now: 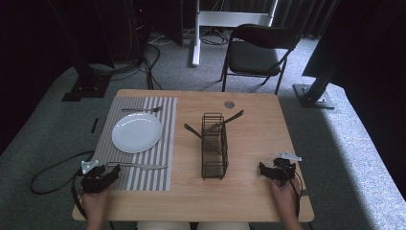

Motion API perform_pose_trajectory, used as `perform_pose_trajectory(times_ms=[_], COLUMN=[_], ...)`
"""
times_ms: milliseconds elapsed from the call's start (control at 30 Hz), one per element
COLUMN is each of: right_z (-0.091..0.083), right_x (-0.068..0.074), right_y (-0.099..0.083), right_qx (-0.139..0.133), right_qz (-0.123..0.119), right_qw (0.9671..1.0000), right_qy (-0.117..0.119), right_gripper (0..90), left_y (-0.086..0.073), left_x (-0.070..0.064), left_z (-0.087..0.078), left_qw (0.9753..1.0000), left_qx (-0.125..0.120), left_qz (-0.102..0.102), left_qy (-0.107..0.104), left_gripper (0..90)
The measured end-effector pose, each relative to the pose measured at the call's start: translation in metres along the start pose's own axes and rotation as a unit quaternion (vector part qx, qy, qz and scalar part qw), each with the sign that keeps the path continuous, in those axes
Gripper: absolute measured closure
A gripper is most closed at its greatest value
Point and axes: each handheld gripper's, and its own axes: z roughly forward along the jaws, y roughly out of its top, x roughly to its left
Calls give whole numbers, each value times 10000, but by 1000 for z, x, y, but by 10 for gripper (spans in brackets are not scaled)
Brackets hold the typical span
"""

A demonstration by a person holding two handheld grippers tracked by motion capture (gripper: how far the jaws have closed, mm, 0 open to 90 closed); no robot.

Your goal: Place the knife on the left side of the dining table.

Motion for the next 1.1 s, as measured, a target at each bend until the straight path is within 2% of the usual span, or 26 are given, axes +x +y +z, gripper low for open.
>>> perform_pose_trajectory(times_ms=[33,67,200,233,267,333,367,467,567,600,667,733,900,967,1033,1100], right_z=[0,0,0,0,0,0,0,0,0,0,0,0,0,0,0,0], right_x=[0,0,0,0,0,0,0,0,0,0,0,0,0,0,0,0], right_y=[0,0,0,0,0,0,0,0,0,0,0,0,0,0,0,0], right_qx=[0,1,0,1,1,0,1,0,1,1,1,1,1,1,1,1], right_qz=[-1,0,0,0,-1,0,0,1,5,7,10,9,9,10,9,9], right_qw=[10000,10000,10000,10000,10000,10000,10000,10000,10000,10000,10000,10000,10000,10000,10000,10000], right_qy=[0,0,0,0,0,-1,-1,-1,-3,-2,-8,-8,-7,-8,-8,-8], right_gripper=[118,118,118,117,118,118,117,117,117,117,117,117,117,117,117,117], left_y=[-1,-3,-7,-8,-9,-11,-12,-13,-14,-13,-14,-16,-17,-19,-18,-18], left_x=[-2,-6,-12,-13,-14,-15,-16,-17,-17,-17,-17,-17,-19,-22,-21,-20], left_z=[-1,-3,-8,-8,-9,-10,-10,-9,-9,-10,-9,-8,-7,-7,-7,-9], left_qw=[10000,9999,9996,9995,9993,9986,9983,9977,9968,9966,9961,9960,9952,9927,9937,9931], left_qx=[16,28,-12,-11,18,2,-6,81,55,39,39,8,80,-8,-1,-54], left_qz=[37,108,219,264,339,492,569,677,796,820,881,891,882,1017,920,892], left_qy=[-46,-3,-154,-182,-168,-173,-112,-42,32,24,82,93,407,650,634,761], left_gripper=[355,317,264,228,179,176,110,103,101,86,0,0,0,0,0,0])
